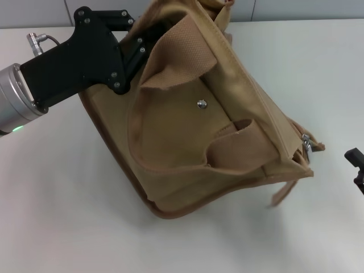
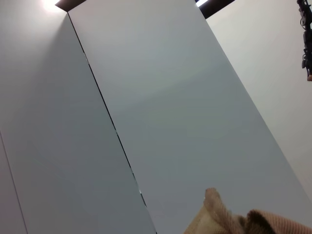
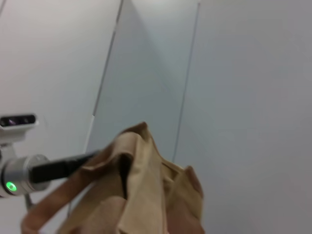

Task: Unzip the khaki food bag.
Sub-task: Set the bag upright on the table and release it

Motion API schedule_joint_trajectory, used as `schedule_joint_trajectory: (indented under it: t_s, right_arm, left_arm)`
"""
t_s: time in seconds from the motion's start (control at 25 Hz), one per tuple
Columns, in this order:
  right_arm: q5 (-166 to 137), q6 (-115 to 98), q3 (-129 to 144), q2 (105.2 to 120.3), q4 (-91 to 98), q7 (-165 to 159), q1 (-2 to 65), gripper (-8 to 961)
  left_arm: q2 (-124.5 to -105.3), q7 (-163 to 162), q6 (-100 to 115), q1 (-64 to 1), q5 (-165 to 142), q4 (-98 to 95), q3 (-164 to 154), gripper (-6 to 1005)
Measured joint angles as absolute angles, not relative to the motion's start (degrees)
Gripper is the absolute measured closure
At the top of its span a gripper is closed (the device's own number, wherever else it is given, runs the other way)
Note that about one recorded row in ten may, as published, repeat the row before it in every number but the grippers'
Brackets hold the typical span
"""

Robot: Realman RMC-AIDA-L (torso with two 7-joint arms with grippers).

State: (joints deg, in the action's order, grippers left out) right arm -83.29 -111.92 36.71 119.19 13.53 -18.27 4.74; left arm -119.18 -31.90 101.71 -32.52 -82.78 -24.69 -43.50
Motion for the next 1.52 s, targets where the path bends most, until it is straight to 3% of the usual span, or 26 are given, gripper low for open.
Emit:
schedule_joint_trajectory:
  t_s: [0.4, 0.52, 0.96, 1.16, 1.52]
  right_arm:
    - [-83.5, -103.8, 36.7, 119.18, 13.5, -18.4, 6.1, 488]
    - [-85.5, -101.3, 36.8, 119.2, 12.4, -18.5, 8.2, 258]
    - [-90.8, -95.1, 36.1, 119.67, 8.8, -17.8, 15.3, 447]
    - [-90.5, -93.6, 34.1, 119.72, 6.8, -16.3, 18.3, 664]
    - [-90.4, -93.1, 20.6, 119.63, 10.7, -16.8, 23.2, 827]
  left_arm:
    - [-119.18, -31.8, 101.8, -32.5, -82.7, -24.7, -43.9, 921]
    - [-119.18, -31.8, 101.8, -32.5, -82.6, -24.6, -43.9, 921]
    - [-119.18, -31.7, 101.8, -32.3, -81.8, -23.9, -43.9, 920]
    - [-119.18, -31.5, 101.6, -32.3, -81.2, -22.7, -44.0, 920]
    - [-119.18, -28.0, 101.1, -32.2, -81.0, -16.2, -44.0, 920]
